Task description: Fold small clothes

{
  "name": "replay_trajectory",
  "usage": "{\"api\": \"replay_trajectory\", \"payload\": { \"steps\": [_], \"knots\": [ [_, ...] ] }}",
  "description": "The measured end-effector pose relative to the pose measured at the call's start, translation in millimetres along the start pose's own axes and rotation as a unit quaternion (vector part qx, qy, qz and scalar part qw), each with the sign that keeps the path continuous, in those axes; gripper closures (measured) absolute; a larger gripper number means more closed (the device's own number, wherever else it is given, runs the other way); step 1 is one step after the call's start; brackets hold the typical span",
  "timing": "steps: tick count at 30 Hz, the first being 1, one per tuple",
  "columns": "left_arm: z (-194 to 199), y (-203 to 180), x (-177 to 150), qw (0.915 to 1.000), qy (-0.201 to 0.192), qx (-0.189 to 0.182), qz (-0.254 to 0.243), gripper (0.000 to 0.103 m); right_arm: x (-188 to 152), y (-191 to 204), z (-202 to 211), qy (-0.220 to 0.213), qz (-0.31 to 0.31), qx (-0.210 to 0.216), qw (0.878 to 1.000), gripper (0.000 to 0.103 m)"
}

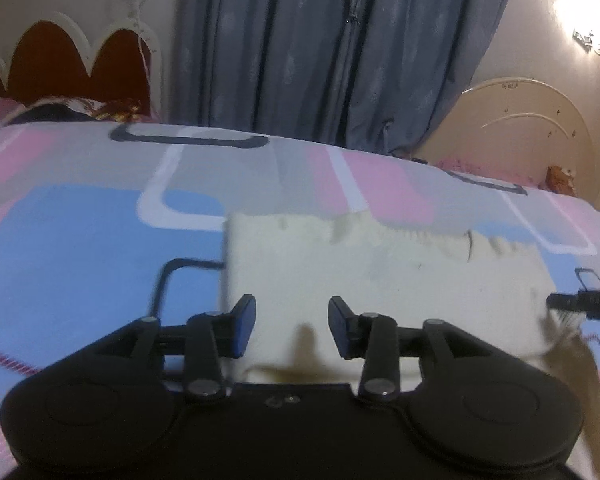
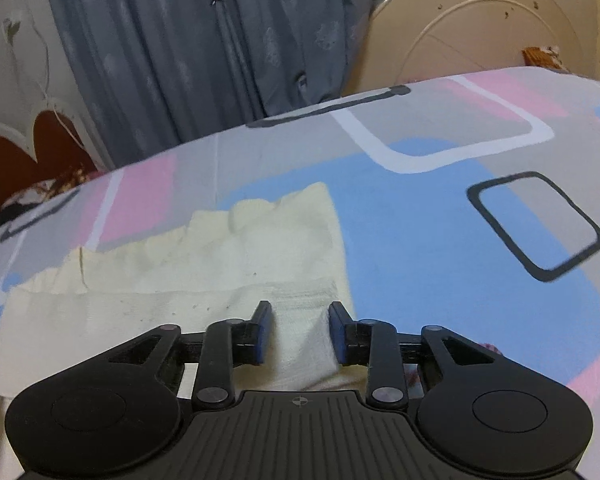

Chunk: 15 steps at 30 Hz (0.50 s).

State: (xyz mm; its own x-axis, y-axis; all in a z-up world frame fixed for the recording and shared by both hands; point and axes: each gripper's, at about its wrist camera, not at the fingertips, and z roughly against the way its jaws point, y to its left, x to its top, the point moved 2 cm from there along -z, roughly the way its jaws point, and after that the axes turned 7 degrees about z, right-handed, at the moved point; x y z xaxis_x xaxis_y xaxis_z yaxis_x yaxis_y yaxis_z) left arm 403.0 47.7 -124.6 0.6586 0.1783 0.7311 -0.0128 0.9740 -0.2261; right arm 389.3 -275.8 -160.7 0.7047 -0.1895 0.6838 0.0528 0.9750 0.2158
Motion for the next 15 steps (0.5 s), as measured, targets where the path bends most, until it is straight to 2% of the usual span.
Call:
{"api": "replay_trajectory", "payload": {
  "steps": [2, 3, 4, 5, 8, 9, 12, 15],
  "knots": [
    [-21, -2, 3, 0.9998, 0.019, -0.002, 0.004, 0.064, 1, 5, -1, -0.004, 0.016, -0.003, 1.000, 0.083],
    [-29, -1, 4, 0.9996, 0.026, -0.002, 0.007, 0.066, 3, 6, -1, -0.008, 0.026, -0.004, 1.000, 0.093],
    [-37, 0, 5, 0.9995, 0.029, 0.002, 0.012, 0.066, 4, 7, -1, -0.011, 0.033, -0.005, 0.999, 0.094],
    [-42, 1, 7, 0.9995, 0.027, 0.005, 0.015, 0.066, 5, 7, -2, -0.012, 0.041, -0.007, 0.999, 0.095],
    [-52, 1, 12, 0.9995, 0.026, 0.014, 0.008, 0.066, 3, 3, -16, 0.001, 0.082, -0.058, 0.995, 0.095],
    [-55, 2, 13, 0.9995, 0.026, 0.018, 0.008, 0.066, 1, -1, -19, 0.006, 0.079, -0.055, 0.995, 0.095],
    [-59, 3, 15, 0.9993, 0.026, 0.026, 0.008, 0.066, 5, -7, -8, -0.018, 0.053, -0.050, 0.997, 0.095],
    [-63, 1, 17, 0.9990, 0.026, 0.036, 0.002, 0.065, 12, 1, 0, -0.037, 0.052, -0.031, 0.997, 0.088]
  ]
}}
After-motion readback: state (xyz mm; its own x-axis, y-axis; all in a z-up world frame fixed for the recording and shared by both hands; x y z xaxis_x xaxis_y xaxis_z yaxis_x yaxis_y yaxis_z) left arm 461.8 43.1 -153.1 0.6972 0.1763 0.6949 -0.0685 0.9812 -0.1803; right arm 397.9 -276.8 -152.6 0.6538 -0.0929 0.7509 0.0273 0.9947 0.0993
